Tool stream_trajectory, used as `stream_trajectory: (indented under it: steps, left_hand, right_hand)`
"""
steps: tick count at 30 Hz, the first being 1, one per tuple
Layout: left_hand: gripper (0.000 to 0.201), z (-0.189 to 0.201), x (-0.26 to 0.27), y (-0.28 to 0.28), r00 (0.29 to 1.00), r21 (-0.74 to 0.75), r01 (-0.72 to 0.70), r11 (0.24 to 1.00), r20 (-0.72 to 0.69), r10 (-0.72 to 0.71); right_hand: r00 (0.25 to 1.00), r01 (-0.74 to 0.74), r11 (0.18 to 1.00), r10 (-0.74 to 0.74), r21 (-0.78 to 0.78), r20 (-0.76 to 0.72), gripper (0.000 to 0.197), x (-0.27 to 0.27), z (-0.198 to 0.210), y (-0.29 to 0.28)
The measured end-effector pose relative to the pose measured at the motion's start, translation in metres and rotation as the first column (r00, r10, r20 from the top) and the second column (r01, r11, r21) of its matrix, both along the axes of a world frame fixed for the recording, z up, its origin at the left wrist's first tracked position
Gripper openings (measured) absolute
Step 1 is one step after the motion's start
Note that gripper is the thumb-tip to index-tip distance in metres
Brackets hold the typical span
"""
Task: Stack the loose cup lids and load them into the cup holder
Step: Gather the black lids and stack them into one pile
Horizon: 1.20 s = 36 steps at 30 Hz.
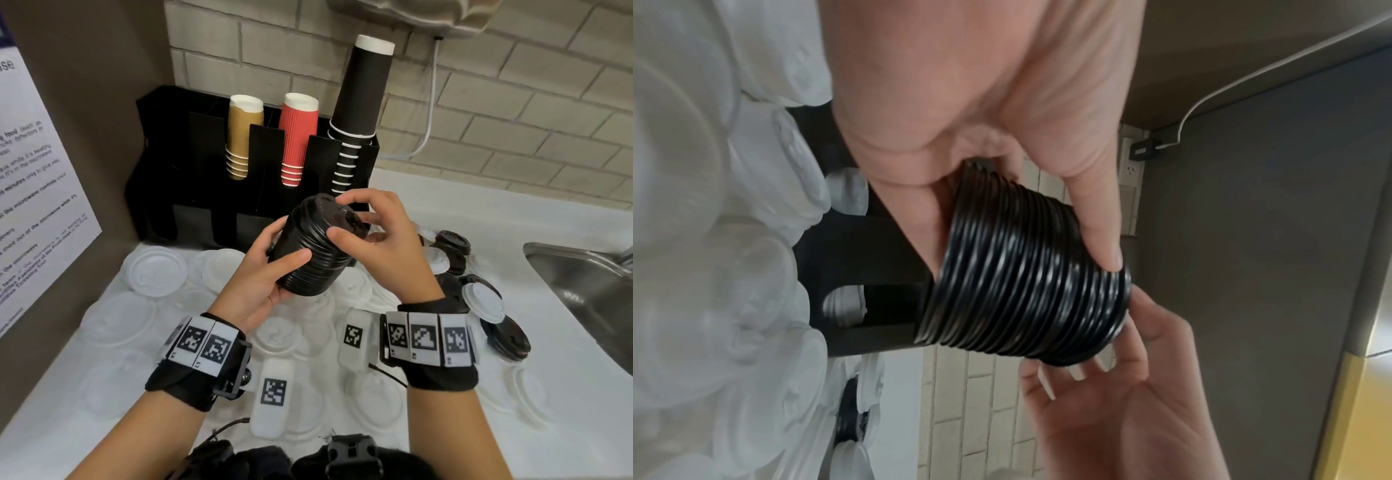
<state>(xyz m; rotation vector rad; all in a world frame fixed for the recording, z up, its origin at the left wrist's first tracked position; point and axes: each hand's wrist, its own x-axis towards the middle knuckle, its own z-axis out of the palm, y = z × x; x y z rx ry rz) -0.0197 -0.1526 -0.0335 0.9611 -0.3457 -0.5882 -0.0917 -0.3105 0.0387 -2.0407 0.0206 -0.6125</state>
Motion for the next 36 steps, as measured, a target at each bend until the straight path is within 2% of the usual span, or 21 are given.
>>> stream_trajectory:
  steps: [6, 18, 21, 23, 25, 27, 29, 31, 32, 33, 36]
  left_hand:
    - [0.06, -0.003, 0.002, 0.003, 0.999, 0.011, 0.036, 0.999, 0.011, -0.036]
    - [0.068, -0.004, 0.004, 0.002, 0.999, -0.007, 0.047, 0.999, -0.014, -0.047]
    - [0.066, -0.005, 0.002, 0.0, 0.999, -0.017, 0.038, 0.999, -0.029, -0.039]
    - [0.066, -0.005, 0.002, 0.0, 0.999, -0.021, 0.034, 0.999, -0.038, -0.034]
    - [0.064, -0.005, 0.003, 0.001, 0.999, -0.025, 0.024, 0.999, -0.041, -0.025]
    - [0.061, -0.006, 0.003, 0.003, 0.999, -0.039, 0.011, 0.999, -0.051, -0.013]
    - [0.062, -0.006, 0.002, 0.005, 0.998, -0.051, 0.008, 0.999, -0.064, -0.011]
    - [0.063, -0.006, 0.001, 0.005, 0.998, -0.054, 0.01, 0.999, -0.068, -0.013]
    - [0.065, -0.006, 0.0, 0.005, 0.998, -0.051, 0.011, 0.999, -0.069, -0.015]
    - [0.067, -0.006, -0.001, 0.005, 0.998, -0.048, 0.012, 0.999, -0.068, -0.015]
    - [0.068, -0.004, -0.002, 0.003, 0.997, -0.051, 0.022, 0.998, -0.075, -0.026]
  right_hand:
    - [0.999, -0.034, 0.997, 0.034, -0.066, -0.001, 0.033, 0.003, 0.003, 0.006]
    - [0.996, -0.087, 0.989, 0.082, -0.118, -0.042, 0.031, 0.003, 0.004, 0.01]
    - [0.995, -0.1, 0.982, 0.095, -0.159, -0.039, 0.036, -0.002, 0.003, 0.005]
    - [0.999, -0.021, 0.993, 0.018, -0.114, -0.029, 0.037, -0.007, 0.003, -0.012]
    - [0.979, 0.197, 0.979, -0.199, -0.05, -0.035, 0.03, -0.012, 0.002, -0.043]
    - [0.89, 0.418, 0.903, -0.429, -0.1, -0.155, 0.032, -0.015, -0.003, -0.084]
    - [0.74, 0.467, 0.849, -0.528, -0.246, -0.416, 0.049, -0.017, -0.011, -0.122]
    - [0.54, 0.383, 0.826, -0.564, -0.414, -0.625, 0.066, -0.019, -0.022, -0.146]
    - [0.46, 0.34, 0.812, -0.583, -0.474, -0.669, 0.071, -0.02, -0.027, -0.153]
    - [0.412, 0.307, 0.796, -0.605, -0.521, -0.681, 0.074, -0.02, -0.032, -0.158]
    - [0.341, 0.189, 0.728, -0.678, -0.659, -0.651, 0.074, -0.021, -0.043, -0.162]
